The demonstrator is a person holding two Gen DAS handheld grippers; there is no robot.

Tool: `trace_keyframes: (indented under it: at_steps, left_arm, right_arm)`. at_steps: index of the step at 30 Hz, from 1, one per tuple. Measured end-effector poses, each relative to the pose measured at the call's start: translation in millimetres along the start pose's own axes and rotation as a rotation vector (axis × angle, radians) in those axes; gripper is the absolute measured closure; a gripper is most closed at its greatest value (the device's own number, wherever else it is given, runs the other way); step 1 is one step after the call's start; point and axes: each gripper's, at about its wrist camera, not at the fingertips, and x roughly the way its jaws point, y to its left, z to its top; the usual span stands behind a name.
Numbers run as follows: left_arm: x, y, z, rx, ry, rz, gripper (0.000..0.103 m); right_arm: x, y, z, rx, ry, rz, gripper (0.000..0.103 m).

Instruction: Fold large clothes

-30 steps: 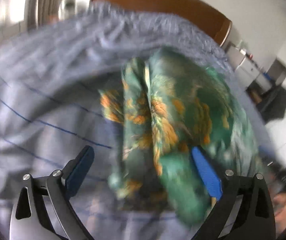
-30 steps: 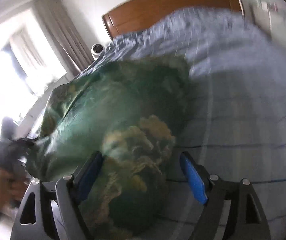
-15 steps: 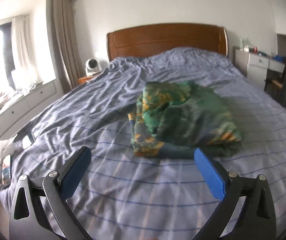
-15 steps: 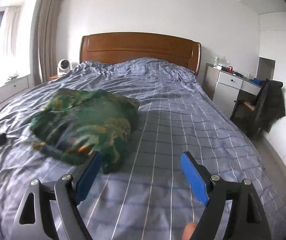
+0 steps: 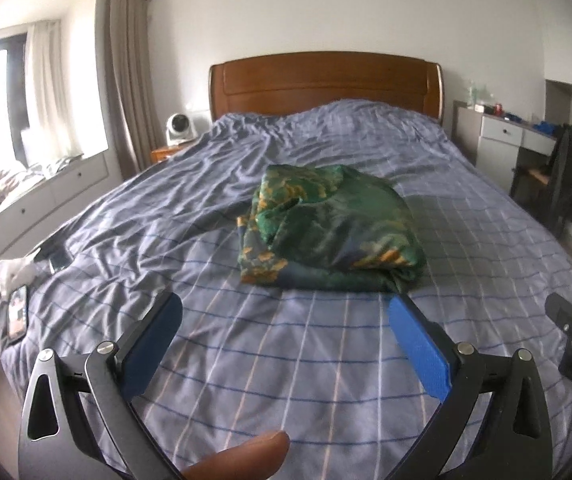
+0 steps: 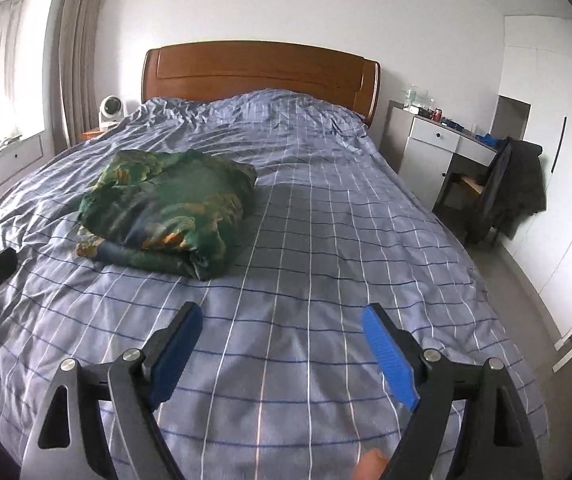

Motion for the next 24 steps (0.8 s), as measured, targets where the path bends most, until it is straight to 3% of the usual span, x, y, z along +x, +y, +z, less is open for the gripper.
trace_keyframes:
  at_steps: [9,15,16,19,24]
  left_arm:
    - [-8,0,-2,-0.032,0.076,-0.041,0.000]
    - [-20,-5,-1,-0.016,0.074,-0.020,0.000]
    - [-21,-6,-1,-0.014,0.078,-0.018,0.000]
    - [-24,-8,-2,-0.004,0.093,0.005,0.000]
    - [-25,-9,-4,0.025,0.107,0.006,0.000]
  right_arm:
    - [-29,-10,-4,0.086,-0.032,0.046,0.019]
    - [-48,-1,-4,0.038,-0.082,0.030,0.019]
    - [-49,0,-3,0.036,-0.074,0.038,0.017]
    - [-46,3,-1,0.029,-0.037,0.068,0.000]
    - [-48,9,-3,0.012,-0.044,0.074,0.000]
